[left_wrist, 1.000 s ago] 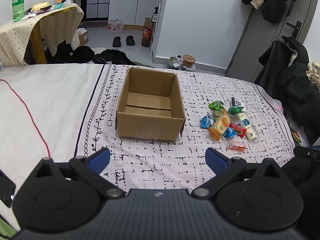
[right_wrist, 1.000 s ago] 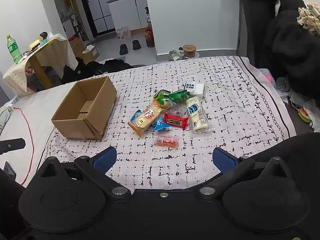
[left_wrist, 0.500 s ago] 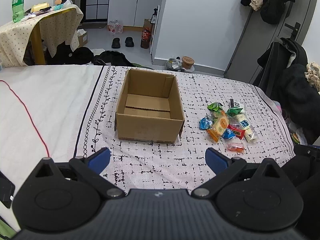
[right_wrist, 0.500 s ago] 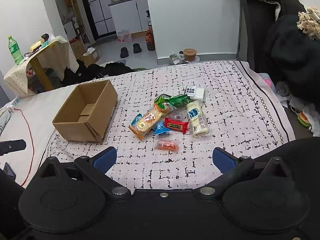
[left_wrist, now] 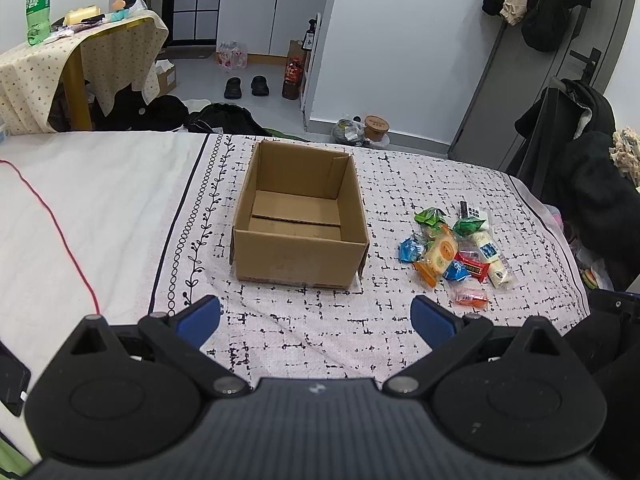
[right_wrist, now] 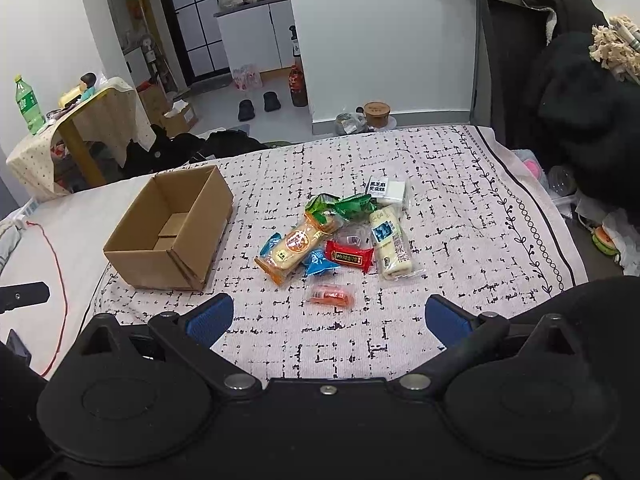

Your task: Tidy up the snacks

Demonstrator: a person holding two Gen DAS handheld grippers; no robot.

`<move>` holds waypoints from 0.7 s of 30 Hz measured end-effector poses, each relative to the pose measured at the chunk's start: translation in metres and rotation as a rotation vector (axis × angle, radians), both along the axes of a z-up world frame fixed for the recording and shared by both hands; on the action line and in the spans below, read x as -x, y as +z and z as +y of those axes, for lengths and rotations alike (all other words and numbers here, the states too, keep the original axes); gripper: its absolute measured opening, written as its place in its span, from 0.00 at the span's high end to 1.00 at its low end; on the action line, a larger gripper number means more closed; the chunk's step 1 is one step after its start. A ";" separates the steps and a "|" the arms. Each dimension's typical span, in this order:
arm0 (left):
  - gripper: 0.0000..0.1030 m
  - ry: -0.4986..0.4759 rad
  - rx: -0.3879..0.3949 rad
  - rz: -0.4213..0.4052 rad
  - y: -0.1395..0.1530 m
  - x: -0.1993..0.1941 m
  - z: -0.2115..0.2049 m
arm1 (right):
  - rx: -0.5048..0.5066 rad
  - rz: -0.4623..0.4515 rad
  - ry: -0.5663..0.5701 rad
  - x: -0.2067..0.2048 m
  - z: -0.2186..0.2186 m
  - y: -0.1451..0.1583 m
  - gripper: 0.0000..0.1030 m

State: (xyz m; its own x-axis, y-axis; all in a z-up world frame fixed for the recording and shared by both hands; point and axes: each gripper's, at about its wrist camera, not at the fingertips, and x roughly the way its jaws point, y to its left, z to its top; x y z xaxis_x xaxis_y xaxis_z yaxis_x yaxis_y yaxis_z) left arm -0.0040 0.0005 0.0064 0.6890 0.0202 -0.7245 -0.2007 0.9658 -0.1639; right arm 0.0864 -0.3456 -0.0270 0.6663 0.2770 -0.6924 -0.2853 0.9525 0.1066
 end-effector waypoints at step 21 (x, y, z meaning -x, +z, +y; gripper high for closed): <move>0.02 -0.002 0.004 0.000 -0.003 -0.001 0.009 | 0.006 0.007 -0.007 -0.006 0.002 -0.003 0.00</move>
State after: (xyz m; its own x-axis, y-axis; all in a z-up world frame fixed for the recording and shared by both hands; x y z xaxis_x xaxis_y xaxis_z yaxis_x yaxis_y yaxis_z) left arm -0.0029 0.0093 0.0033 0.6893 0.0156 -0.7243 -0.1987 0.9655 -0.1683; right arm 0.0923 -0.3440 -0.0297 0.6632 0.2681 -0.6988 -0.2781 0.9551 0.1025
